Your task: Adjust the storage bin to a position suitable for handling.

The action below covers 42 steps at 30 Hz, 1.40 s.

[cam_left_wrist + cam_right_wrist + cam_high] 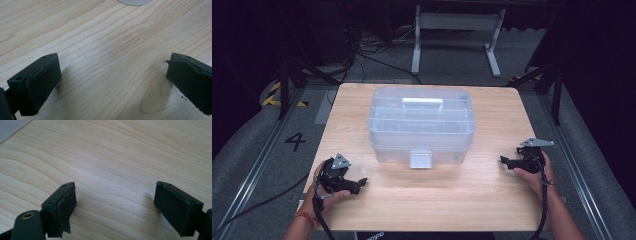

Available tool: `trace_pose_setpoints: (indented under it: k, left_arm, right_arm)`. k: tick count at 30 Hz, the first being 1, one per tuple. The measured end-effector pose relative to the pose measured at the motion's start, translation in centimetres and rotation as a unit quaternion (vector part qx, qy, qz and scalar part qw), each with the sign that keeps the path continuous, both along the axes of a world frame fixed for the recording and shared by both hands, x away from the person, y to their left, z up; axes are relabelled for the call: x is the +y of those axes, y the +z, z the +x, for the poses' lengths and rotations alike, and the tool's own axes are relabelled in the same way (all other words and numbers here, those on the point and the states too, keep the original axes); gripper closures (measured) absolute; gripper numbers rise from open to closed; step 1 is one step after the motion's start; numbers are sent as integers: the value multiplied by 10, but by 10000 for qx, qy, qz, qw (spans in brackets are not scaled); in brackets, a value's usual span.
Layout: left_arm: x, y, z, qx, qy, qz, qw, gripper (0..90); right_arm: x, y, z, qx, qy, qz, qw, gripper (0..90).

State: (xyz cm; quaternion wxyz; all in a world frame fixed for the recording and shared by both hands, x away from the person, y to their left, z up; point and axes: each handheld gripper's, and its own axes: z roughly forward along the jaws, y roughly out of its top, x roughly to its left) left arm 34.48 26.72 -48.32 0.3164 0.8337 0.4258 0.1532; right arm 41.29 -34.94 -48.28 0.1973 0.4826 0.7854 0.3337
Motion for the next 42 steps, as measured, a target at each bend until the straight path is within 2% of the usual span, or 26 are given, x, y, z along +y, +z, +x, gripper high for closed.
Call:
trace_pose_setpoints:
  k: [8,12,14,18,29,39,42]
  left_arm:
    - [0,0,0,1,-3,5,10000,2]
    - [0,0,0,1,-2,2,10000,2]
    - [0,0,0,0,-8,10,10000,2]
    - [0,0,0,0,-3,2,10000,2]
    - [0,0,0,6,-2,4,10000,2]
    - [0,0,0,5,-5,8,10000,2]
    - [0,0,0,6,-6,9,10000,2]
  right_arm:
    - [7,14,-4,-201,264,64,9994,223]
    - [11,22,-8,-399,365,44,9985,255]
    - [12,25,-8,-380,406,104,9984,254]
    - [15,35,-8,-477,491,147,9975,255]
    - [33,80,-4,-928,857,239,9917,277]
    - [47,99,2,-1034,1051,139,9890,282]
    - [51,108,4,-1087,1118,186,9876,282]
